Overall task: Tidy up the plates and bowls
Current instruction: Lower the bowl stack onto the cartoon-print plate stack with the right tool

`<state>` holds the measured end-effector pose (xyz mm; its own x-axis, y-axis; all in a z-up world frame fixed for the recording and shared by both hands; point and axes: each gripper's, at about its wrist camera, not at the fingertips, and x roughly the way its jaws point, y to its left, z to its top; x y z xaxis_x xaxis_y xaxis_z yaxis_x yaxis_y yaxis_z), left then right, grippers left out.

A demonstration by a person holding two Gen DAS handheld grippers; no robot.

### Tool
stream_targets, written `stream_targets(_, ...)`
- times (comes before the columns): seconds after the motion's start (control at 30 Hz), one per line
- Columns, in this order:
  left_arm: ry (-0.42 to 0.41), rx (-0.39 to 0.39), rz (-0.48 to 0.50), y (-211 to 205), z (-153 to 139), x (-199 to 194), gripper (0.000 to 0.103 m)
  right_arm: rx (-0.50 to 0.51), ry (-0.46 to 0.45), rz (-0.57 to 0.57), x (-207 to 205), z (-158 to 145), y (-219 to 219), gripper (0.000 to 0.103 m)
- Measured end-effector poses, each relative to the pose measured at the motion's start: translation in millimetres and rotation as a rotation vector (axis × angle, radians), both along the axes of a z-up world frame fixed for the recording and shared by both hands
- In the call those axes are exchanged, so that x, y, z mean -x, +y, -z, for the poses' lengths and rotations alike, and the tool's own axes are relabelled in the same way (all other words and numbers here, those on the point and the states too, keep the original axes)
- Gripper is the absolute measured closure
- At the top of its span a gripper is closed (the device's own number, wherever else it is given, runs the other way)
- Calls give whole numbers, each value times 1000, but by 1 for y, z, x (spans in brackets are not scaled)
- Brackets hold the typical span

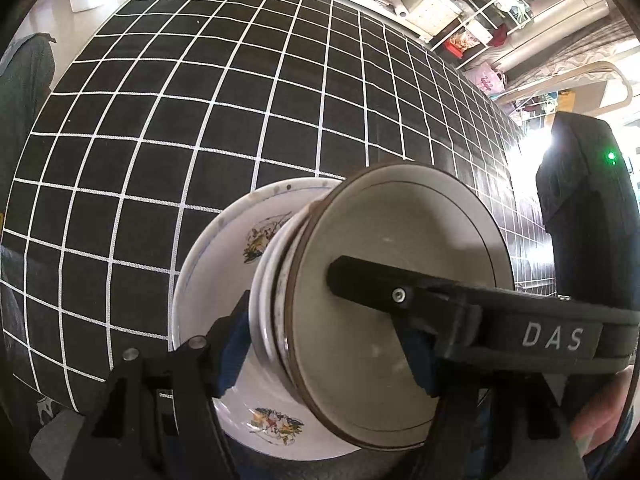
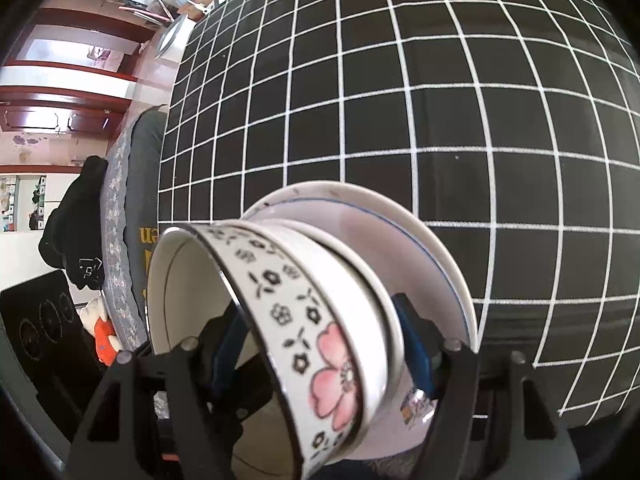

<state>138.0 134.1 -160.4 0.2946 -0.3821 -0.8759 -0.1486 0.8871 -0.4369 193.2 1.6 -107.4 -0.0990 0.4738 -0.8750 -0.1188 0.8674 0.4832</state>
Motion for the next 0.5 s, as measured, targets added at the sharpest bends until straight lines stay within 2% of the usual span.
stream_targets(0.23, -10, 3, -7, 2, 0, 7, 39, -19, -3, 12, -2, -1, -8, 30)
stream_targets(0.5, -47, -70, 7, 7, -22, 7, 39, -35, -82, 16, -3, -23, -16, 29)
